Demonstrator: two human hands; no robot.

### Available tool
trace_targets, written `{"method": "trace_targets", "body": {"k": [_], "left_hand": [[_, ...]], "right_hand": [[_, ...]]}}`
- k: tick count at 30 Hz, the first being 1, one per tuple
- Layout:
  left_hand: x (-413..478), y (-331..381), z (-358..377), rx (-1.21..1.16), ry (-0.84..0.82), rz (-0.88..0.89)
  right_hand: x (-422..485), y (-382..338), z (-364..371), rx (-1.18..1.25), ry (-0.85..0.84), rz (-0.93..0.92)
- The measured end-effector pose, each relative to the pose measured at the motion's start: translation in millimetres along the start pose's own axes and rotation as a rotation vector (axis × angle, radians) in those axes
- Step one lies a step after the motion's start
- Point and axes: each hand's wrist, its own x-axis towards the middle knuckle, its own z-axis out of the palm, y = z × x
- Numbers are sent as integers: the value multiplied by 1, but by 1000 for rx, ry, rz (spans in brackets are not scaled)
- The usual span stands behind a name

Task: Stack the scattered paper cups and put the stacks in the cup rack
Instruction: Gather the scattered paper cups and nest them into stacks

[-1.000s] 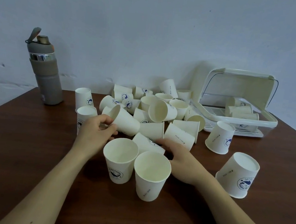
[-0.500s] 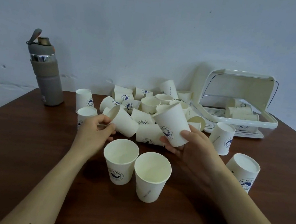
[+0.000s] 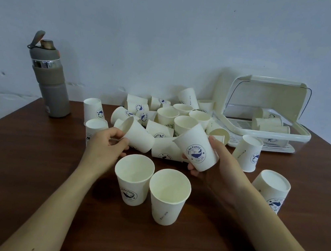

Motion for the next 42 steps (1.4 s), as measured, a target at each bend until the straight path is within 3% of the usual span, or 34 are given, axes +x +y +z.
{"method": "trace_targets", "body": {"k": [8,15,21,28,35,42], "left_hand": [[0,0,-1,14,12,-1],[0,-1,0,8,17,-7],[0,-1,0,11,14,0],[-1,0,0,-15,18,11],[4,-2,-4,-64,90,89],[1,5,-2,-119,127,177]], "right_hand": [[-3,-5,-1,173,-178,91],[-3,1,-3,78,-272,-92],[-4,6,-4,-27,-180,-101],[-7,3,-7,-301,-235,-129],[-5,7,-7,-169,-173,-115],[-6,5,-8,-211,-117,-166]]}}
